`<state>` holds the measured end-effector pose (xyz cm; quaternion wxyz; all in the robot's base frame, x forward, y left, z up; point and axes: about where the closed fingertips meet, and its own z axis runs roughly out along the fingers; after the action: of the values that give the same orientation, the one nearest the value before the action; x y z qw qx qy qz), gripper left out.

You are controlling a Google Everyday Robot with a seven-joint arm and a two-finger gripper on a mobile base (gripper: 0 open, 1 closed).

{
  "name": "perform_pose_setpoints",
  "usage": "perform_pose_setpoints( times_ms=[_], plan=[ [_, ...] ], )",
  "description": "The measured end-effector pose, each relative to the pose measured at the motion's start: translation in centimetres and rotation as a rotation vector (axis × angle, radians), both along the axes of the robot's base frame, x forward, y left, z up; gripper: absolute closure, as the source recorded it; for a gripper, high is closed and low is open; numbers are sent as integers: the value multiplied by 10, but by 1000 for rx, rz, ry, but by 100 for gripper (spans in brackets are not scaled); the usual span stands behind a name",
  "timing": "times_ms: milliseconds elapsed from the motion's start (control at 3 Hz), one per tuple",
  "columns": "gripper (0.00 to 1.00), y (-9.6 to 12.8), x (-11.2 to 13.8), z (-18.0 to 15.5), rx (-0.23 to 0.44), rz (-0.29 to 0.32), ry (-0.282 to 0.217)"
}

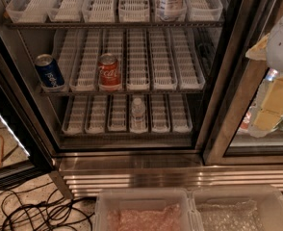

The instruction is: Pick pepsi can from middle shelf of fridge

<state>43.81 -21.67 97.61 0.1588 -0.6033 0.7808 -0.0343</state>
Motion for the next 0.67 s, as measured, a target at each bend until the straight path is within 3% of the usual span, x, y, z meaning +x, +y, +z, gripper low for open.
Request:
perform_pose_setpoints(
  times_ms=[333,667],
  plan=[
    [0,0,0,0,0,0,0],
    [0,6,8,-7,24,-50,-16]
  ],
)
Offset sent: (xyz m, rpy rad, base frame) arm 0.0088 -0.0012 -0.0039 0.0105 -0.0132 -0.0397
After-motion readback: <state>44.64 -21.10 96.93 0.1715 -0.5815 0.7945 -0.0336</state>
